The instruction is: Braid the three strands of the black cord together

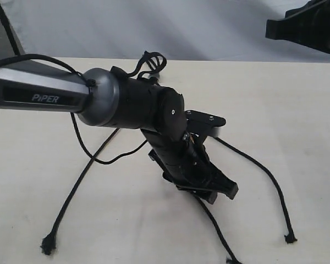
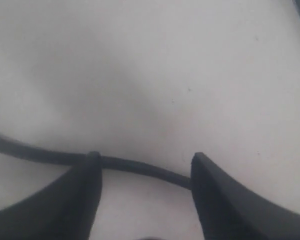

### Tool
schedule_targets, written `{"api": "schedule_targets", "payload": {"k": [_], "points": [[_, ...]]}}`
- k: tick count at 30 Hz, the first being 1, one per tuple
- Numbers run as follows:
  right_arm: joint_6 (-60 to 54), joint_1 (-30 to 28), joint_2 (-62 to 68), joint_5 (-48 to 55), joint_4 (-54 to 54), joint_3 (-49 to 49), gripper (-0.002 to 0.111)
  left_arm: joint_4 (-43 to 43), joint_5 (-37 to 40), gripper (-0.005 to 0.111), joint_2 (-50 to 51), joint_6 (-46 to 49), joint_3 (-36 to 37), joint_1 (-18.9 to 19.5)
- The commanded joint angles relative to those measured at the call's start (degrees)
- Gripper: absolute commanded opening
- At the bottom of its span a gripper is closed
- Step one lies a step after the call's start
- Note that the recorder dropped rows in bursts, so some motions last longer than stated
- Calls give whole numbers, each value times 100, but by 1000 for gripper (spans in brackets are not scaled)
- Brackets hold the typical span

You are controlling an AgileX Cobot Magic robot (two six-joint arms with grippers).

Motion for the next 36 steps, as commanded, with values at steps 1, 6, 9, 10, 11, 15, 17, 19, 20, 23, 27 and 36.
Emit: {"api": "schedule_targets", "payload": {"k": [1,6,9,10,11,15,17,19,20,23,27,36], "points": [[-26,-3,5,-32,-54,22,0,228,212,52,138,-211,-212,-24],[-26,-3,5,-42,-54,22,0,1975,389,51,223,-1615,-240,-24],[5,-3,5,-42,-54,22,0,2058,531,50,223,-1656,-240,-24],[5,-3,5,-42,-54,22,0,2212,855,44,223,-1639,-240,-24],[3,-3,5,-57,-54,22,0,2396,1191,38,223,-1639,-240,-24],[3,-3,5,-57,-54,22,0,2576,1680,5,29,-1707,-240,-24],[3,-3,5,-57,-54,22,0,2675,1666,0,-266,-1841,-240,-9],[3,-3,5,-57,-54,22,0,2979,1290,0,-415,-2249,-250,142],[3,-3,5,-57,-54,22,0,3081,1113,0,-415,-2460,-249,229],[3,-3,5,-57,-54,22,0,3068,893,1,-335,-2970,-341,573],[3,-3,5,-85,-54,22,0,2784,1356,24,-82,-3121,-670,903],[3,-3,5,-97,-54,22,0,2323,1359,72,474,-3052,-1121,867]]}}
